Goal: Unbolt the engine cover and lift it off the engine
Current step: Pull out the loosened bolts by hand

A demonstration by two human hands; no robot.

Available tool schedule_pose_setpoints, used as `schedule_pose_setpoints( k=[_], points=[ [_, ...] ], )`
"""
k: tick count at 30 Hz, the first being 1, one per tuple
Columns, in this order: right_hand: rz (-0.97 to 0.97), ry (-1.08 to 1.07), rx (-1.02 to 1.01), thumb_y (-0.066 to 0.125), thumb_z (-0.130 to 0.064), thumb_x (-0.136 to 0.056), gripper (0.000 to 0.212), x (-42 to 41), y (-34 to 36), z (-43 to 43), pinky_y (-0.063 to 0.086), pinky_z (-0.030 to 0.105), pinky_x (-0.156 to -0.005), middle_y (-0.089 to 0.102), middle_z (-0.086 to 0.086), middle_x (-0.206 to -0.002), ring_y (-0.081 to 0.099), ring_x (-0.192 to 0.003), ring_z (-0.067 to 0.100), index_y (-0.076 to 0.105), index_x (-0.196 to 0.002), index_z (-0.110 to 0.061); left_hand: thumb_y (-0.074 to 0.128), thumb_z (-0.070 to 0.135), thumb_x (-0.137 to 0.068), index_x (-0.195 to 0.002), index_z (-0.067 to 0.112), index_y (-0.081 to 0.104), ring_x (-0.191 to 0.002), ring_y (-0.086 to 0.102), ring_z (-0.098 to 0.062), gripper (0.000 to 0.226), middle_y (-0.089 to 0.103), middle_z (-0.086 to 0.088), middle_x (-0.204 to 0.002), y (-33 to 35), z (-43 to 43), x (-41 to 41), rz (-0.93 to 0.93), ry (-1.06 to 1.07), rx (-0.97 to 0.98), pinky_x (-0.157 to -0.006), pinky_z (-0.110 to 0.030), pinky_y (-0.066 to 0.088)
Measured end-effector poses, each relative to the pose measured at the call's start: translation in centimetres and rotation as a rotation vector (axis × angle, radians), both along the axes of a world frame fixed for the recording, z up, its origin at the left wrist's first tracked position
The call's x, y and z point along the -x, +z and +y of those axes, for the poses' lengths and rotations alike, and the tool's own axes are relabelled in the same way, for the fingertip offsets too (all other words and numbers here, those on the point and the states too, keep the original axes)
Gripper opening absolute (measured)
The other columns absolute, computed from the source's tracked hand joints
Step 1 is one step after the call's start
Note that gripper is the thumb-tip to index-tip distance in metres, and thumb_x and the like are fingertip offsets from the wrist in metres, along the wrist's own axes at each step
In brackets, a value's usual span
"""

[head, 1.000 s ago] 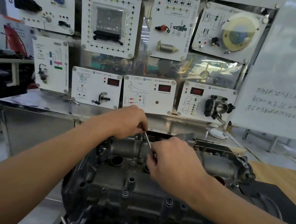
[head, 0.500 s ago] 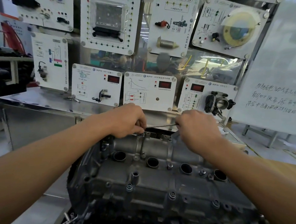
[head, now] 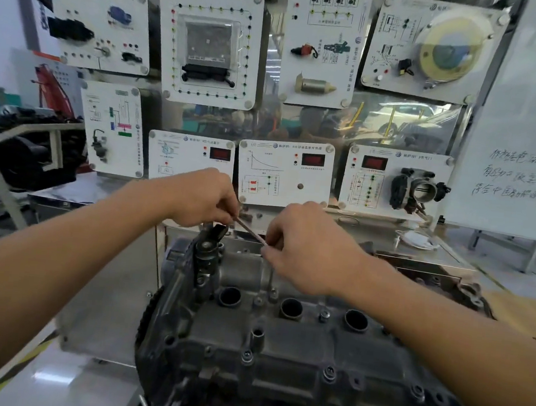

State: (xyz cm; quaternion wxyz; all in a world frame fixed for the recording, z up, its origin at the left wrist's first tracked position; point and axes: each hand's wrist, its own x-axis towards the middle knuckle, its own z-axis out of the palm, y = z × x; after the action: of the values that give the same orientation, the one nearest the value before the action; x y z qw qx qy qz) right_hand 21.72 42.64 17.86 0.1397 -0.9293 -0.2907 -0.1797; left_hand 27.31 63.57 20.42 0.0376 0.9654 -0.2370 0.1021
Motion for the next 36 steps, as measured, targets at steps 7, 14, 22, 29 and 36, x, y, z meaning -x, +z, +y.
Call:
schedule_pose_setpoints(
  k=[7,14,22,29,36],
  points=[
    [-0.017,-0.046,-0.058,0.066,-0.025,-0.082,0.013,0.3,0.6,-2.4,0.06,0.037,-0.065,0.07,-0.001,-0.073,0.067,-0.067,0.02,0.071,-0.075,-0.015,0.074,0.017,-0.088,-0.097,0.021,0.078,-0.071,0.064,0.011,0.011,0.068,0.023,-0.075,1.2,-1.2,0.2,-0.032,-0.044,0.194,-0.07,-0.01,0.046],
    [0.0,-0.014,-0.115,0.073,-0.031,-0.088,0.016,1.3,2.9,-6.9,0.054,0.029,-0.069,0.074,-0.005,-0.074,0.063,-0.064,0.004,0.08,-0.083,-0.017,0.069,0.017,-0.092,-0.098,0.015,0.078,-0.068,0.071,-0.011,0.011,0.076,0.001,-0.076,3.0,-7.4,4.6,0.073,-0.272,0.322,-0.069,-0.029,0.059],
    [0.083,0.295,-0.386,0.067,-0.019,-0.094,0.034,5.6,0.4,-5.2,0.039,0.032,-0.054,0.054,0.014,-0.059,0.042,-0.053,0.018,0.059,-0.066,-0.002,0.071,0.022,-0.085,-0.094,0.006,0.076,-0.069,0.069,-0.02,0.019,0.072,-0.01,-0.074,2.0,-5.8,10.1,0.282,-0.422,0.845,-0.068,-0.031,0.062],
    [0.025,0.345,-0.366,0.065,-0.017,-0.095,0.026,7.6,-1.4,-3.0,0.046,0.042,-0.057,0.06,0.008,-0.061,0.053,-0.055,0.021,0.064,-0.072,-0.004,0.07,0.033,-0.083,-0.099,0.024,0.078,-0.084,0.071,-0.017,0.02,0.076,-0.005,-0.091,-0.1,-3.1,12.9,0.398,-0.49,0.853,-0.073,-0.026,0.057],
    [-0.083,0.251,-0.274,0.065,-0.018,-0.094,0.023,9.0,0.6,-5.7,0.044,0.029,-0.054,0.059,-0.001,-0.061,0.053,-0.057,0.014,0.064,-0.073,-0.008,0.077,0.03,-0.082,-0.103,0.017,0.076,-0.081,0.069,-0.016,0.025,0.075,-0.01,-0.093,-0.4,-4.9,13.5,0.323,-0.499,0.925,-0.072,-0.028,0.059]
  ],
)
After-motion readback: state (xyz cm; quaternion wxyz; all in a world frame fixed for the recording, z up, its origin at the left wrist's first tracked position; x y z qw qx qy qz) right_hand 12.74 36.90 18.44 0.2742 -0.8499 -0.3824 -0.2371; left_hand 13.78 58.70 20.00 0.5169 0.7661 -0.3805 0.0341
